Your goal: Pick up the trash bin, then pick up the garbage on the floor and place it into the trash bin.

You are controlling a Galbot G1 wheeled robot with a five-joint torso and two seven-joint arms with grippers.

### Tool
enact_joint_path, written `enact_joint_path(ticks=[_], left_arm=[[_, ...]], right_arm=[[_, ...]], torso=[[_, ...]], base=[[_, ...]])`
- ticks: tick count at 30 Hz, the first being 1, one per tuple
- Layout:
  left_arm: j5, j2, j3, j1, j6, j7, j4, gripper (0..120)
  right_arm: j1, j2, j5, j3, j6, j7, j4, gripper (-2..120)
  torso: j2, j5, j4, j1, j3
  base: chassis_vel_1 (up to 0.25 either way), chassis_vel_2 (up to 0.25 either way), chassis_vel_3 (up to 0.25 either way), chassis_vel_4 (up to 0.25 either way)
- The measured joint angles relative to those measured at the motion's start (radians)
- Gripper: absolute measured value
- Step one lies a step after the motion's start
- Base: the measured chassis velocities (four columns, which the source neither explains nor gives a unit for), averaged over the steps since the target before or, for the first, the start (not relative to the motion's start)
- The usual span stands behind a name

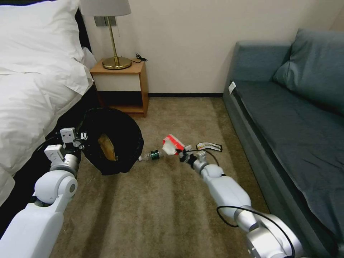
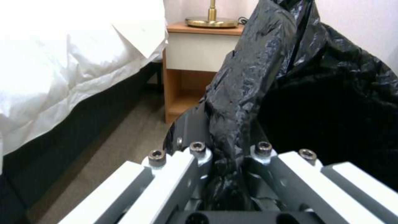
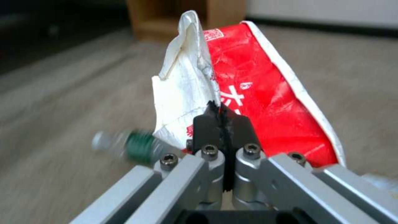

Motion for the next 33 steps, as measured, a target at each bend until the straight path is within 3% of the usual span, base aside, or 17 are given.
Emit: enact_joint_path(ticks=[5,12,18,19,33], left_arm=[[0.010,-0.006,0.003,-0.006,-0.007,0.011,0.019,4],[0.014,-0.010,0.007,-0.019,-0.009,0.016,0.040,4],[0.016,-0.016,0.016,-0.043,-0.013,0.021,0.071,4],[0.017,-0.017,0.020,-0.053,-0.015,0.022,0.081,4],[0.010,-0.013,0.039,-0.084,-0.015,0.021,0.104,4]], right_arm=[[0.007,-0.069,0.115,0.004,-0.012,0.010,0.168,0],[0.030,-0.089,0.155,-0.001,0.024,-0.012,0.278,0],[0.018,-0.103,0.249,-0.055,0.031,-0.109,0.420,0],[0.005,-0.107,0.298,-0.095,0.020,-0.130,0.496,0],[-0.029,-0.057,0.402,-0.312,-0.022,-0.087,0.674,0]], torso=[[0.000,-0.0003,-0.0002,0.000,0.000],[0.000,-0.0002,0.0003,0.000,0.000],[0.000,-0.0002,0.0000,0.000,0.000],[0.000,-0.0004,-0.0001,0.000,0.000],[0.000,-0.0005,0.0000,0.000,0.000]], base=[[0.000,0.000,0.000,0.000],[0.000,0.000,0.000,0.000],[0.000,0.000,0.000,0.000],[0.000,0.000,0.000,0.000],[0.000,0.000,0.000,0.000]])
